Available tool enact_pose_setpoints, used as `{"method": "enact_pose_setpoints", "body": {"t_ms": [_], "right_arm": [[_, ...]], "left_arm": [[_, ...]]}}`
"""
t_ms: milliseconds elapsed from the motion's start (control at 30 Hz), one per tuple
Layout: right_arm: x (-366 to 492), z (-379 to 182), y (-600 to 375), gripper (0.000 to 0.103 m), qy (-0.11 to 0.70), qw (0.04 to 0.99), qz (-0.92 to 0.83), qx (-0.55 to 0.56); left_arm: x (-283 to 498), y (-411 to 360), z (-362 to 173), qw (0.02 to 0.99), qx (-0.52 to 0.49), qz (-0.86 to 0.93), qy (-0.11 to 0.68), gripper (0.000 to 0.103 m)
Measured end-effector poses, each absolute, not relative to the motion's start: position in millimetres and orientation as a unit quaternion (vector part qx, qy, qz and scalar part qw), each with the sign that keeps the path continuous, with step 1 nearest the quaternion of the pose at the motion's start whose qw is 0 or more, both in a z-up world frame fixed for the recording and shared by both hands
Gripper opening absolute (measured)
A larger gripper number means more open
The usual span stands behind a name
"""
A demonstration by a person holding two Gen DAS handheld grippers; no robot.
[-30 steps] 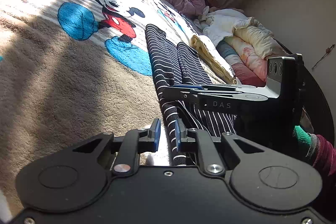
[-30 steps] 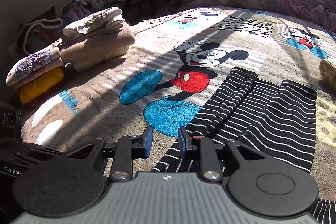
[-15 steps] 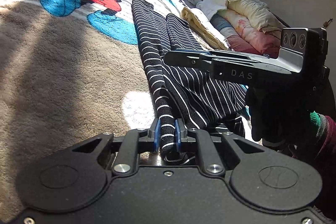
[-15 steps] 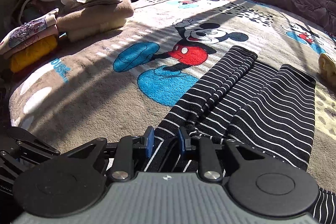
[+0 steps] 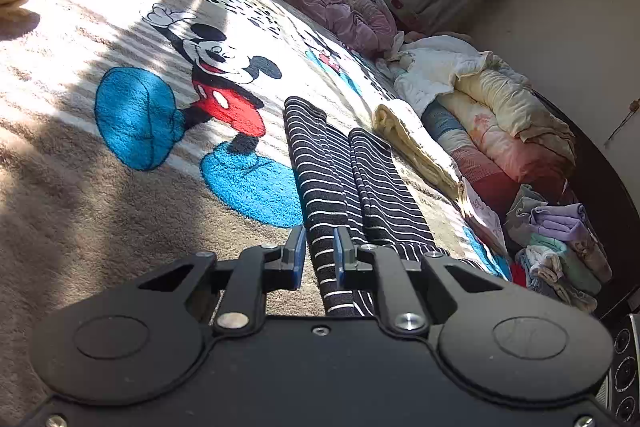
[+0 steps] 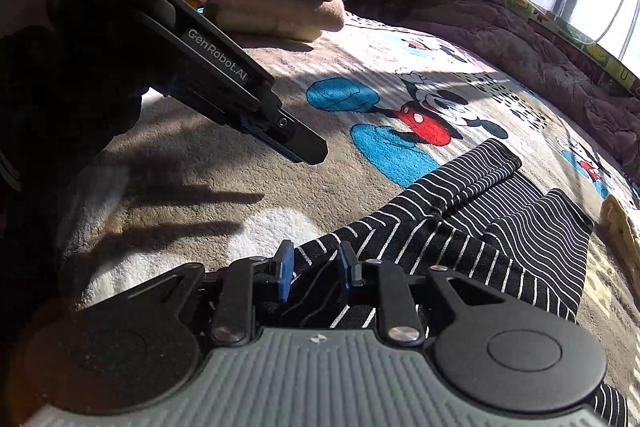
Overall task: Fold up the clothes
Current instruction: 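Grasp the folded striped garment edge with the left gripper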
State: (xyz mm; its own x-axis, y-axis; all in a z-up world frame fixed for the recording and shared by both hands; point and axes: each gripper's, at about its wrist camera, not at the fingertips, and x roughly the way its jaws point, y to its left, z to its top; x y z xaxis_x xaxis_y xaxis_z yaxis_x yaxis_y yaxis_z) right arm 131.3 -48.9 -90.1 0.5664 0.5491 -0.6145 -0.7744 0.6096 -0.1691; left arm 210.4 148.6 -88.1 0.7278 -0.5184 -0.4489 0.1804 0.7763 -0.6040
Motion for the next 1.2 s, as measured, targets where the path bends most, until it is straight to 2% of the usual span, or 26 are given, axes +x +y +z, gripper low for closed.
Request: {"method": "enact_pose_setpoints", "body": {"t_ms": [100, 200, 333, 733, 900, 933, 1000, 1033, 1200], "right_arm": [[125, -94, -54, 0.024, 0.273, 0.861, 0.385, -0.191], [124, -101, -58, 0.024, 0.289, 0.859, 0.384, -0.175], [126, -106, -65, 0.024, 0.303, 0.862, 0.384, -0.136], [119, -116, -72, 0.025, 0.297, 0.873, 0.373, -0.104], [115, -115, -69, 0.024, 0.295, 0.876, 0.365, -0.112], [114, -114, -68, 0.024, 0.294, 0.877, 0.363, -0.116], [109, -111, -66, 0.024, 0.289, 0.879, 0.358, -0.125], [106, -109, -66, 0.023, 0.287, 0.880, 0.357, -0.127], [75, -101, -80, 0.025, 0.290, 0.872, 0.375, -0.122]], "left_arm": [[246, 118, -82, 0.894, -0.209, -0.230, 0.324, 0.011], [284, 92, -99, 0.883, -0.164, -0.244, 0.365, 0.011], [327, 87, -118, 0.871, -0.171, -0.241, 0.392, 0.011], [433, 87, -119, 0.886, -0.154, -0.214, 0.381, 0.011], [440, 94, -119, 0.891, -0.190, -0.207, 0.357, 0.011], [438, 96, -117, 0.893, -0.193, -0.205, 0.351, 0.013], [428, 97, -103, 0.901, -0.194, -0.204, 0.330, 0.028], [424, 98, -98, 0.902, -0.196, -0.205, 0.324, 0.030], [384, 103, -65, 0.908, -0.202, -0.214, 0.297, 0.031]]}}
